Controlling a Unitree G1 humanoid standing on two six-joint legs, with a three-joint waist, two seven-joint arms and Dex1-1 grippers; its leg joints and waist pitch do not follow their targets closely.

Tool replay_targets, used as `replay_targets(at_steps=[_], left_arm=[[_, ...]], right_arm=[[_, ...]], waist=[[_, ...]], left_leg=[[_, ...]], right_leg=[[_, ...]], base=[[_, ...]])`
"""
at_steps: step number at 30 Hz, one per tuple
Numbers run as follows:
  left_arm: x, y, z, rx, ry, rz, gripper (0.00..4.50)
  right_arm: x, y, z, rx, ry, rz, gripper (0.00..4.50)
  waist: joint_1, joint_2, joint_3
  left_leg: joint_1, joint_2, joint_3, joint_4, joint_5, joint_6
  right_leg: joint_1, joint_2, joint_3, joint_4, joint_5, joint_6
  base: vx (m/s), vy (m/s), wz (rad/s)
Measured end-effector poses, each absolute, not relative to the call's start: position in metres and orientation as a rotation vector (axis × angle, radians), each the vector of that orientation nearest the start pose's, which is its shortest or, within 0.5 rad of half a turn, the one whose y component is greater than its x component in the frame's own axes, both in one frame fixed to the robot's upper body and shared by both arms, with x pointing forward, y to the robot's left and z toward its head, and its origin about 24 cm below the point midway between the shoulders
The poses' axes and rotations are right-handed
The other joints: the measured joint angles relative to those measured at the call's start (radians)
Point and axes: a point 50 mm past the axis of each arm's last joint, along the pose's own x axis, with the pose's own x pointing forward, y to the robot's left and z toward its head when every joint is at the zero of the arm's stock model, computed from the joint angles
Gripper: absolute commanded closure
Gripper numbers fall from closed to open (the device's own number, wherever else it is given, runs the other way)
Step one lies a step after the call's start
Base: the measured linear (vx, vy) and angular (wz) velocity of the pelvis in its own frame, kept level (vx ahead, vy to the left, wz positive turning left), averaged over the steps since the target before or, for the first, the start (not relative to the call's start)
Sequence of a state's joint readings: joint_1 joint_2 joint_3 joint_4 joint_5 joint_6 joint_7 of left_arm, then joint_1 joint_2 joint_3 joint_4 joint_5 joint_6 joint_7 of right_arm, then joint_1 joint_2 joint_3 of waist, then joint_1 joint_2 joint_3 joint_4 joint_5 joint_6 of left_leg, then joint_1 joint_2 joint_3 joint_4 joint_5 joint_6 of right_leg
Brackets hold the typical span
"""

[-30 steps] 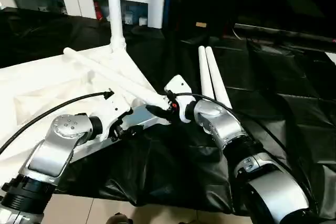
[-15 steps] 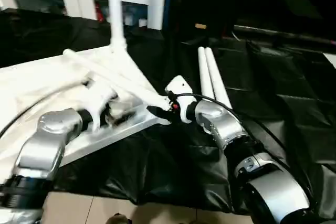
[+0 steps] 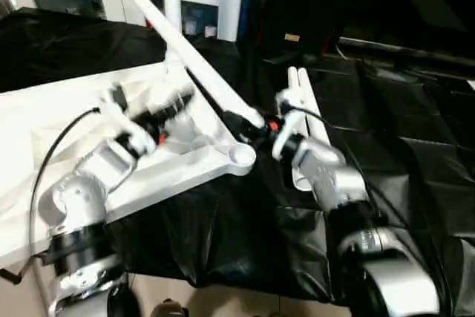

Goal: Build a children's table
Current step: Insert table leg to table base

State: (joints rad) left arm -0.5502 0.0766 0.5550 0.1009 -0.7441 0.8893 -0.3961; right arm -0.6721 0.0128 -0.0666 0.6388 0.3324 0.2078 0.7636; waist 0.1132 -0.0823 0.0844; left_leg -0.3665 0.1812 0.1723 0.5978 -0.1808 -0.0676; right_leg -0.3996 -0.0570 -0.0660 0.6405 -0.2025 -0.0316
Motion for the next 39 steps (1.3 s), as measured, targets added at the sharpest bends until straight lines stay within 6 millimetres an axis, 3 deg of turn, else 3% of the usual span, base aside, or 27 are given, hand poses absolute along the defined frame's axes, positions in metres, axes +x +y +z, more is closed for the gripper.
replay_targets(at_steps=[5,14,15,30,39], left_arm=[[0.331,0.167,0.143,-0.963,0.066,-0.609,0.00],[0.340,0.155,0.132,-1.001,0.132,-0.582,0.00],[0.341,0.156,0.133,-1.004,0.124,-0.582,0.27],[0.341,0.159,0.144,-1.016,0.069,-0.612,1.30],[0.342,0.157,0.147,-0.982,0.062,-0.627,2.14]], right_arm=[[0.340,-0.057,0.097,0.433,0.067,0.981,1.76],[0.328,-0.049,0.103,0.470,0.059,1.046,1.76],[0.327,-0.048,0.102,0.478,0.063,1.049,1.76],[0.325,-0.049,0.104,0.482,0.080,1.061,1.76],[0.325,-0.051,0.107,0.479,0.067,1.066,1.76]], waist=[[0.001,0.001,0.000],[0.002,0.002,0.000],[0.002,0.002,0.000],[0.003,0.002,0.001],[0.003,0.002,0.001]], left_leg=[[0.000,0.000,0.000,0.000,0.000,0.000],[-0.001,0.000,-0.001,0.000,0.000,0.000],[-0.001,0.000,-0.001,0.000,0.000,0.000],[-0.001,0.000,-0.001,0.000,0.000,0.000],[-0.001,0.000,-0.001,0.000,0.000,0.000]], right_leg=[[0.000,0.000,0.000,0.000,0.000,0.000],[0.000,0.000,-0.001,-0.002,0.000,0.000],[0.000,0.000,-0.001,-0.003,0.000,0.000],[0.001,0.000,-0.001,-0.003,0.000,0.000],[0.001,0.000,-0.001,-0.003,0.000,0.000]], base=[[0.000,0.000,0.00],[0.000,0.000,0.00],[0.000,0.000,0.00],[0.000,0.000,0.00],[0.000,0.000,0.00]])
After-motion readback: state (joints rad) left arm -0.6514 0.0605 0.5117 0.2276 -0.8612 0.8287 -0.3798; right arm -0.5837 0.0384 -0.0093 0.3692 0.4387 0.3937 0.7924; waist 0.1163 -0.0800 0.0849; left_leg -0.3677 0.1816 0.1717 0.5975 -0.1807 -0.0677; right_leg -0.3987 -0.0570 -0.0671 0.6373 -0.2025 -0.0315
